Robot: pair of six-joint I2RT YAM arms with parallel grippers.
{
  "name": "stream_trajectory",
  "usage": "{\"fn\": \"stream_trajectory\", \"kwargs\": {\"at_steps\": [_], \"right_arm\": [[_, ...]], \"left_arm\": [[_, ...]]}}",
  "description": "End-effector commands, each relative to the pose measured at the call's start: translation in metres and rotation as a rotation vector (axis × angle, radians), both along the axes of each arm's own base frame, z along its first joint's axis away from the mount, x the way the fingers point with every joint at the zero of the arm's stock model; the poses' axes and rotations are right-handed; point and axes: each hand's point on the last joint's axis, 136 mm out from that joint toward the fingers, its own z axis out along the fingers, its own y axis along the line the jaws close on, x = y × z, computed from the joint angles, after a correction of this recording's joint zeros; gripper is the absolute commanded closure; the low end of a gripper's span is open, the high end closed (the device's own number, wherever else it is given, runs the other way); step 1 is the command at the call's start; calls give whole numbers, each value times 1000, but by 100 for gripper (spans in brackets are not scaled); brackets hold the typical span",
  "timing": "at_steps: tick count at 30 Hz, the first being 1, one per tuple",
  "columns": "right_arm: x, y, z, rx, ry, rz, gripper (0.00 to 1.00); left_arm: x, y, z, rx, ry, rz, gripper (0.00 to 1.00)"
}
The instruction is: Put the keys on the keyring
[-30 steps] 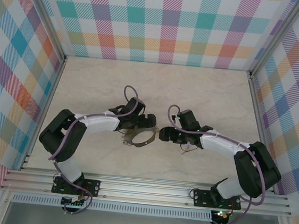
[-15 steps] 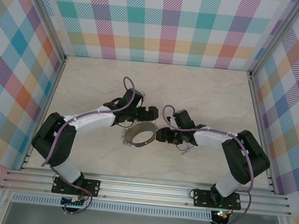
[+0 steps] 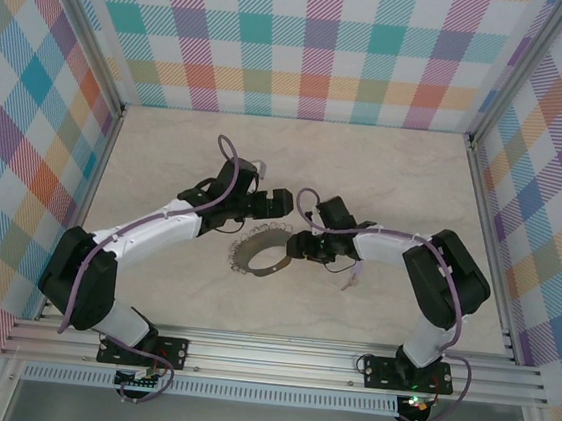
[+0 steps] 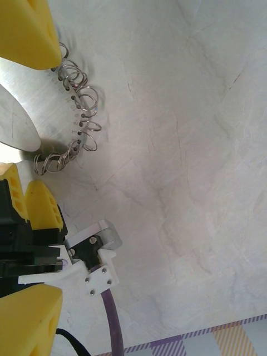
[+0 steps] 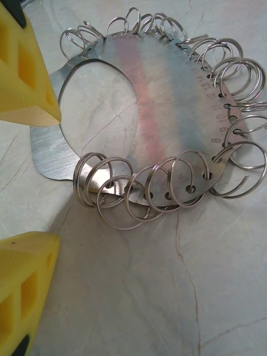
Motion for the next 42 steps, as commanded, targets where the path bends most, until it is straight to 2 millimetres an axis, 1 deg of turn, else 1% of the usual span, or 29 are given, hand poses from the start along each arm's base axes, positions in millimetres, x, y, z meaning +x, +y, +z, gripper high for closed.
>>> {"fn": "stream_trajectory", "kwargs": {"at_steps": [1,7,12,14,17,18,22,25,27,28,30,33,35,38,42], "right_arm": [[18,19,6,47,-76,36,48],[21,27,16,80,-99,60,49],[24,26,24,78,-121,56,49],[26,19,31,55,-140,37,48],[28,2,44,36,-170,-11,44],[28,-4,48,31,-177,-25,43],[21,-26,69,2,-216,-76,37],[15,-45,77,-44,-232,-127,34],[11,-60,80,-77,-234,-173,31],[8,-67,80,-87,-231,-195,30],[3,-77,80,-97,-221,-233,27],[-4,-83,77,-89,-208,-257,24],[-7,-86,73,-92,-194,-264,23],[-10,-89,69,-101,-184,-271,21],[-12,-93,67,-107,-183,-277,20]], "left_arm": [[0,9,5,6,-11,17,1],[0,10,0,5,-4,21,2],[1,14,-1,18,-6,20,1],[0,17,-1,43,-9,11,1],[-4,21,0,98,-20,-29,2],[-10,24,-6,123,1,-45,3],[-25,23,-9,171,17,-144,5],[-39,16,-16,202,43,-231,10],[-47,11,-21,230,56,-281,15],[-50,9,-25,246,62,-307,17],[-58,2,-33,275,77,-359,26],[-68,-12,-47,323,104,-442,41],[-73,-22,-58,344,133,-492,49],[-74,-33,-72,365,165,-529,53],[-70,-44,-84,371,187,-546,57]]}}
